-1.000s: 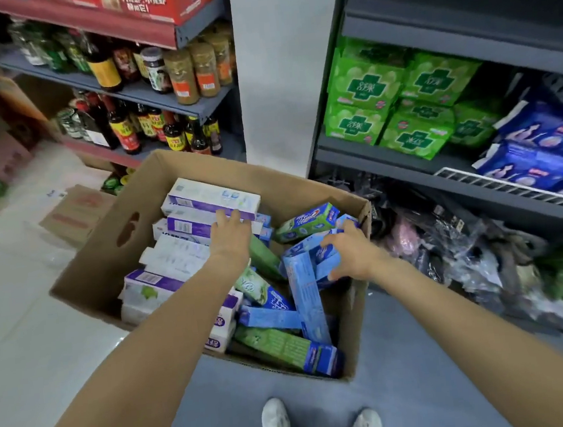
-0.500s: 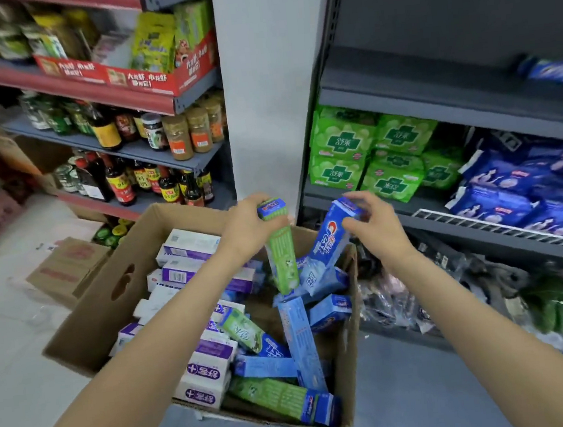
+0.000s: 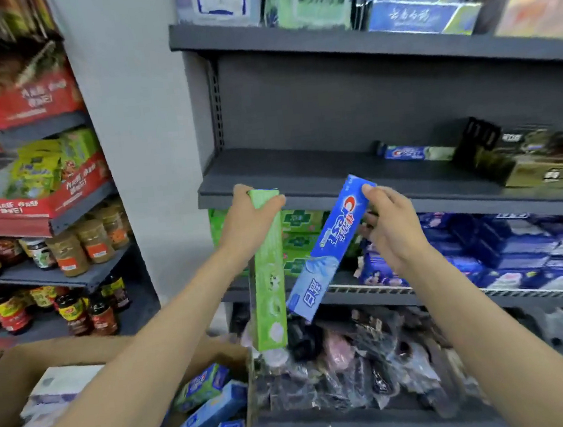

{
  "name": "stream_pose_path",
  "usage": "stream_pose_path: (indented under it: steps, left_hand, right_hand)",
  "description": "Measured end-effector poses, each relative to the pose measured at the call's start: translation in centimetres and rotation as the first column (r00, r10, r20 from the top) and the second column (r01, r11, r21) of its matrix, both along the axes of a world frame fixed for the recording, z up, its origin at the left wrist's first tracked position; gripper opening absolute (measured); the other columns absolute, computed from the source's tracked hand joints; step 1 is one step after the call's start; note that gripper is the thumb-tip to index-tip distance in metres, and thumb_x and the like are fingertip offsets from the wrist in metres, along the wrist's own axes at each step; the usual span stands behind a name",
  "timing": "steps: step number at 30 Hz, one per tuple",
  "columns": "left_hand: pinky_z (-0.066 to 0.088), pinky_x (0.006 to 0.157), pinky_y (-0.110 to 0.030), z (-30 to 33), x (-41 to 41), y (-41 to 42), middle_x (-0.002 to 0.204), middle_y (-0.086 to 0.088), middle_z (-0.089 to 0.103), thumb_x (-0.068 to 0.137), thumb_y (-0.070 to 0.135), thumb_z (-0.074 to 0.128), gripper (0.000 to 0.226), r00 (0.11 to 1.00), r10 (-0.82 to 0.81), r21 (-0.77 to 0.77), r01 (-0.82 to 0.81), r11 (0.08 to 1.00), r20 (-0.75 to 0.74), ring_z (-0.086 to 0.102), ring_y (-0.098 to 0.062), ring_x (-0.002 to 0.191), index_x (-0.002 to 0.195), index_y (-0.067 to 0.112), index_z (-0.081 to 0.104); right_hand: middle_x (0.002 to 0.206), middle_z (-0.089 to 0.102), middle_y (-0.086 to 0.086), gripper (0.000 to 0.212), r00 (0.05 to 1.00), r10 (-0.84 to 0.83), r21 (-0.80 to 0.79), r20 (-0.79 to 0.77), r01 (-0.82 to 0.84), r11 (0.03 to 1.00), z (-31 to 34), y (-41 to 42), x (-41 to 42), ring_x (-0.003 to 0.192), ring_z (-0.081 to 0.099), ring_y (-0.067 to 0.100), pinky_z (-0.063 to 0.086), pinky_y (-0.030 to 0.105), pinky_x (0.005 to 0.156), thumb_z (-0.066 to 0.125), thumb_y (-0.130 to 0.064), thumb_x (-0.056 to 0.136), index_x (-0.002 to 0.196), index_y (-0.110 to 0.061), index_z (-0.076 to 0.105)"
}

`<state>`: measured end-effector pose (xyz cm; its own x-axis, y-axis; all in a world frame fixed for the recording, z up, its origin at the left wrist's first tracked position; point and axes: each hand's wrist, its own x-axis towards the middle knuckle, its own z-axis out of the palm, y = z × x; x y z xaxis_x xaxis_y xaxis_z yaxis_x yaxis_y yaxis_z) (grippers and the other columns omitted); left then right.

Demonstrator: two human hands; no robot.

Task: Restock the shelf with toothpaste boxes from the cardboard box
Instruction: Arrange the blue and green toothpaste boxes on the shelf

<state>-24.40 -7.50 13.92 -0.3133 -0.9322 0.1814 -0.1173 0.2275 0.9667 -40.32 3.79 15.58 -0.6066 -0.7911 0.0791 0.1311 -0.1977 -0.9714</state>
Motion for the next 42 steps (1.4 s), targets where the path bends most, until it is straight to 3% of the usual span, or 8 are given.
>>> stream_pose_path:
  steps: [5,9,14,19,27,34,36,42]
  left_hand:
    - [0.057,0.07,-0.045,3.8,-10.1,1.8,0.078,0.0,0.064,0.051,0.058,0.08,0.058,0.971,-0.112,-0.061,0.127,0.99,0.211,0.066,-0.029,0.075,0.085,0.022,0.051]
    - [0.047,0.043,-0.023,5.5,-17.7,3.5,0.059,0.002,0.058,0.069,0.028,0.083,0.04,0.915,-0.371,0.113,0.357,0.927,0.158,0.054,-0.012,0.041,0.089,0.012,0.053]
    - [0.048,0.047,-0.024,6.4,-24.9,3.6,0.06,0.0,0.064,0.074,0.02,0.079,0.024,0.902,-0.427,0.171,0.412,0.895,0.061,0.056,-0.016,0.044,0.082,0.016,0.057]
    - [0.05,0.055,-0.029,6.7,-29.8,1.0,0.072,-0.006,0.069,0.079,0.018,0.074,0.013,0.926,-0.37,0.223,0.377,0.899,-0.073,0.061,-0.023,0.064,0.089,0.014,0.066]
    - [0.049,0.048,-0.025,6.1,-35.1,-5.2,0.081,-0.012,0.068,0.083,0.03,0.071,0.017,0.93,-0.367,0.317,0.344,0.884,0.015,0.053,-0.014,0.047,0.086,0.014,0.066]
    - [0.051,0.05,-0.029,5.3,-37.1,-8.7,0.075,-0.01,0.064,0.081,0.034,0.072,0.022,0.961,-0.261,0.338,0.277,0.899,-0.094,0.052,-0.018,0.048,0.087,0.014,0.063]
    - [0.053,0.052,-0.032,5.2,-37.6,-9.3,0.072,-0.01,0.06,0.082,0.034,0.071,0.023,0.967,-0.187,0.362,0.238,0.901,-0.17,0.053,-0.02,0.049,0.085,0.013,0.061]
    - [0.054,0.064,-0.041,4.4,-38.8,-11.9,0.072,-0.011,0.056,0.088,0.033,0.064,0.022,0.933,0.066,0.456,0.11,0.883,-0.354,0.056,-0.023,0.056,0.082,0.014,0.056]
  right_hand:
    - [0.078,0.059,0.004,0.012,1.0,-0.025,-0.1,-0.014,0.023,0.995,2.4,0.5,-10.3,0.063,0.056,0.013,0.047,0.023,0.059,0.048,-0.019,0.098,0.098,-0.008,0.05]
    - [0.078,0.059,0.005,0.014,1.0,-0.013,-0.154,-0.015,0.01,0.988,3.7,0.4,-17.3,0.061,0.057,0.012,0.049,0.025,0.06,0.047,-0.021,0.098,0.1,-0.007,0.05]
    - [0.061,0.062,-0.003,0.017,1.0,0.011,-0.174,0.023,-0.007,0.985,4.6,-1.0,-23.3,0.05,0.058,0.008,0.048,0.021,0.05,0.048,-0.022,0.098,0.086,-0.01,0.052]
    - [0.091,0.071,0.003,0.02,0.928,0.33,0.029,-0.172,-0.33,0.943,3.4,-2.4,-27.3,0.079,0.067,0.015,0.053,0.03,0.076,0.05,-0.015,0.096,0.107,-0.006,0.064]
    - [0.116,0.064,0.004,0.043,0.91,0.204,0.074,-0.36,-0.19,0.979,3.5,-7.7,-34.5,0.095,0.063,0.007,0.051,0.011,0.08,0.059,-0.004,0.089,0.131,-0.01,0.053]
    - [0.122,0.06,-0.003,0.041,0.654,0.16,0.228,-0.74,0.02,0.973,3.2,-12.2,-40.1,0.112,0.052,0.006,0.043,0.026,0.1,0.063,-0.008,0.088,0.128,-0.013,0.057]
    - [0.129,0.059,-0.001,0.04,0.537,0.165,0.249,-0.828,0.088,0.965,3.0,-13.3,-41.0,0.122,0.051,0.01,0.04,0.021,0.096,0.059,-0.012,0.092,0.131,-0.018,0.056]
    - [0.142,0.046,0.002,0.045,0.085,0.281,0.292,-0.956,0.369,0.882,3.1,-18.2,-42.4,0.131,0.041,0.027,0.026,0.045,0.108,0.042,-0.017,0.099,0.138,-0.041,0.042]
